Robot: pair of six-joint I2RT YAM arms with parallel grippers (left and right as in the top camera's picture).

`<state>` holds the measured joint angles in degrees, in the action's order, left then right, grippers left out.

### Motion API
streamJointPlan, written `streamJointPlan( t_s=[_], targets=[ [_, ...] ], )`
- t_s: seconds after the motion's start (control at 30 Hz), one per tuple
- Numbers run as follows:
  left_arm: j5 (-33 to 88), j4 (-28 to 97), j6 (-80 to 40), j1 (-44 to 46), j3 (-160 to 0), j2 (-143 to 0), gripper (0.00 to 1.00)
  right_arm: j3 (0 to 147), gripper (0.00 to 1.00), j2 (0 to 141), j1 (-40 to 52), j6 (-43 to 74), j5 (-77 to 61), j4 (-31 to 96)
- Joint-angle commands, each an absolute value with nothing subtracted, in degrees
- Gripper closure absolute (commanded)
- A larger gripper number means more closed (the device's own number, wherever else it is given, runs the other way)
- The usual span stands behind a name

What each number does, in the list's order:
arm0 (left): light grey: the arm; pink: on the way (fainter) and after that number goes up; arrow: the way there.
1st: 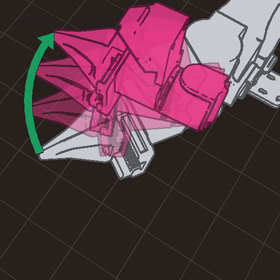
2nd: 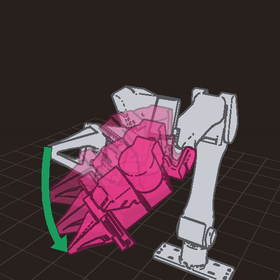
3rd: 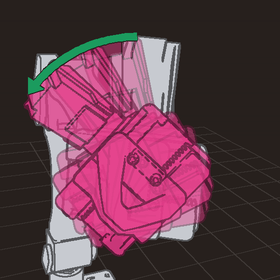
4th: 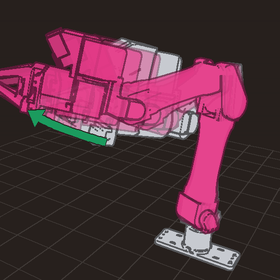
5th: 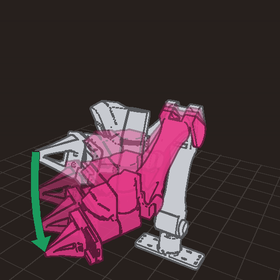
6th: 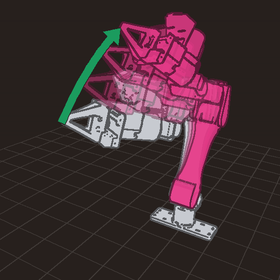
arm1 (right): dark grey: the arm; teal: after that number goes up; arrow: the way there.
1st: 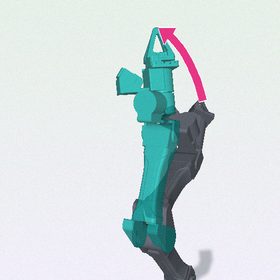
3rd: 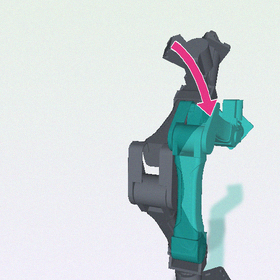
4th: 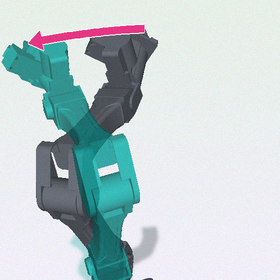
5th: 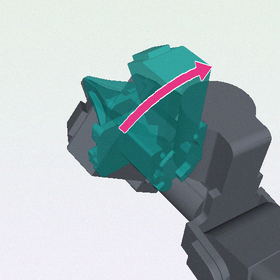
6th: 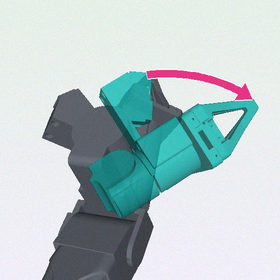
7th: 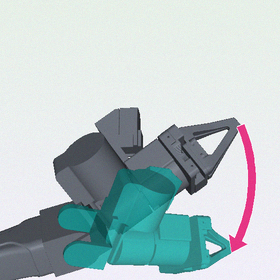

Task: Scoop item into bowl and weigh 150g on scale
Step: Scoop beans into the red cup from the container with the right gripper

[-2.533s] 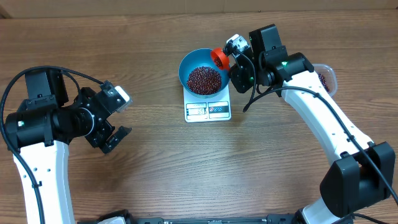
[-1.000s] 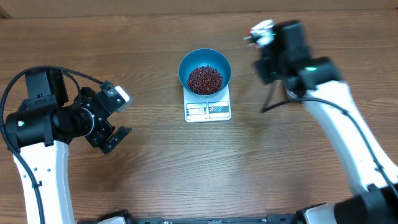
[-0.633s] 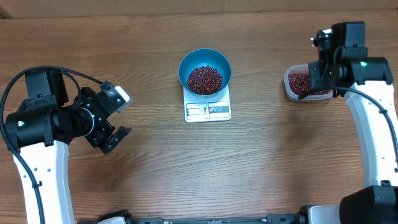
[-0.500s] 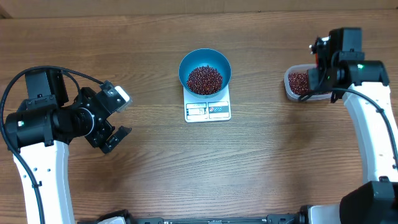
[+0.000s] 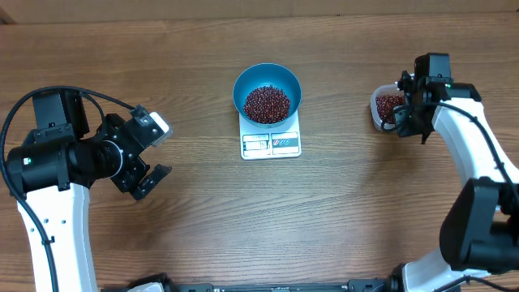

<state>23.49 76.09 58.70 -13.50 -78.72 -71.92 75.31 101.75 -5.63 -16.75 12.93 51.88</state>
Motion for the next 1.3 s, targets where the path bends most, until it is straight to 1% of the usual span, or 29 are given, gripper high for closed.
streamJointPlan(
  t_s=[0.0,0.1,0.23,0.33,0.5,0.97,1.07,1.27],
  targets=[
    [23.11,76.23,60.66,-13.5,-78.85,-72.01,0.01,74.89,0.96,102.63,-6.83,-17.3,16.05,50.13],
    [23.11,76.23,60.66,-13.5,-78.85,-72.01,0.0,74.91,0.96,102.63,-7.94,-18.41,15.55,48.42],
    [23.11,76.23,60.66,-13.5,-78.85,-72.01,0.0,74.91,0.96,103.02,-9.96,-18.44,6.68,48.66],
    [23.11,76.25,60.66,-13.5,-78.85,-72.01,0.0,74.91,0.96,103.66,-10.15,-18.46,6.15,49.17],
    [23.11,76.25,60.66,-13.5,-78.85,-72.01,0.0,74.91,0.96,103.74,-10.13,-19.73,-2.15,50.06],
    [23.11,76.23,60.66,-13.5,-78.85,-72.01,0.0,75.07,0.96,103.74,-10.39,-19.44,-15.03,54.57],
    [23.11,76.23,60.66,-13.5,-78.85,-72.01,0.0,75.07,0.96,103.74,-11.7,-17.87,-19.99,54.76],
    [23.11,76.23,60.66,-13.5,-78.85,-72.01,0.0,75.07,0.96,103.74,-17.17,-14.02,-30.41,53.23]
  ],
)
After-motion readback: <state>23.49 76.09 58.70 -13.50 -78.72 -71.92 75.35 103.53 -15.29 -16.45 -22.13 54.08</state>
